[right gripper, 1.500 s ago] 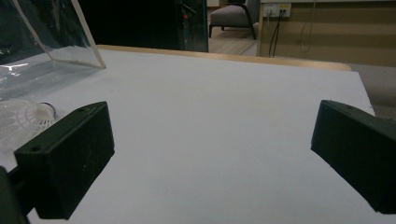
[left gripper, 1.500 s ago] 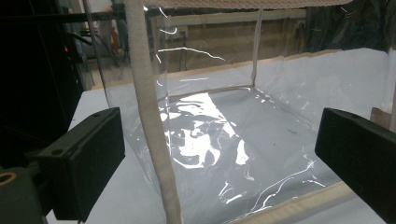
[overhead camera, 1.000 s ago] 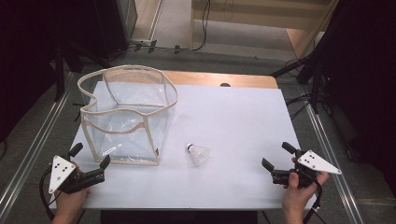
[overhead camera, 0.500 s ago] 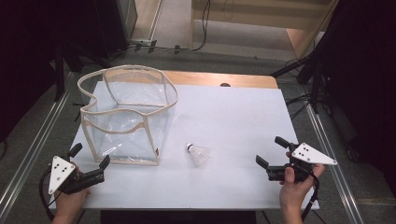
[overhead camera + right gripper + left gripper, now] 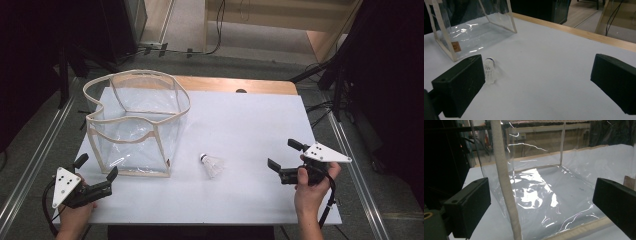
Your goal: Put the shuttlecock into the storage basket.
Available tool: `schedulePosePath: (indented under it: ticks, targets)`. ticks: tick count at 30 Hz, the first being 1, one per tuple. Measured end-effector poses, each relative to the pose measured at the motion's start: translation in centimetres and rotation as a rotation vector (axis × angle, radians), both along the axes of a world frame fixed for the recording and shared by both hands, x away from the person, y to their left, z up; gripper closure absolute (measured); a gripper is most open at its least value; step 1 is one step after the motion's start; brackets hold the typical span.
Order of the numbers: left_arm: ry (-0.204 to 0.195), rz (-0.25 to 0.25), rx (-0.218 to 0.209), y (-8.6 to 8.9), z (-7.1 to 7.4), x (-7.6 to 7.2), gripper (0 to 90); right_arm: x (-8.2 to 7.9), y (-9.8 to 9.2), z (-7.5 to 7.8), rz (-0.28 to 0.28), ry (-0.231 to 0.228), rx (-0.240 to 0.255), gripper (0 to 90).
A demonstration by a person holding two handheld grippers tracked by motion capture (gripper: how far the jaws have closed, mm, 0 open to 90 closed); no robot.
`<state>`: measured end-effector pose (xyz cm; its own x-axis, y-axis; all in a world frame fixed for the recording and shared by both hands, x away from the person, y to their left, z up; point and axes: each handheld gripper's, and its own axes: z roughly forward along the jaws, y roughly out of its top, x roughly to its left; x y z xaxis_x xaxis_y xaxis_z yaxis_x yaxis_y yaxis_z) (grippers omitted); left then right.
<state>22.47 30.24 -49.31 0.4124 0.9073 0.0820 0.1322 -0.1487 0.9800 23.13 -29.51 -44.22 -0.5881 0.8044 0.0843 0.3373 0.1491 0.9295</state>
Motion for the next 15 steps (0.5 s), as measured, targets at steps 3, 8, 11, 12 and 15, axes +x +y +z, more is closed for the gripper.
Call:
schedulePosePath:
  ticks: [3,8,11,12,15]
  targets:
    - [-0.001,-0.002,0.005,0.0,0.0,0.0,2.3,0.4,0.3,0.2,0.003,0.002,-0.001,0.0]
    - [-0.003,-0.003,0.013,-0.1,0.0,0.0,2.3,1.1,0.9,0.5,0.01,0.009,-0.019,0.0]
    - [-0.003,-0.003,0.014,-0.1,0.0,0.0,2.3,1.6,1.3,0.8,0.022,0.017,-0.031,0.0]
    - [-0.004,-0.002,0.015,-0.1,0.0,0.0,2.3,1.8,1.4,1.0,0.025,0.018,-0.033,0.0]
    - [-0.004,-0.002,0.015,-0.1,0.0,0.0,2.3,2.2,1.9,1.3,0.036,0.021,-0.038,0.0]
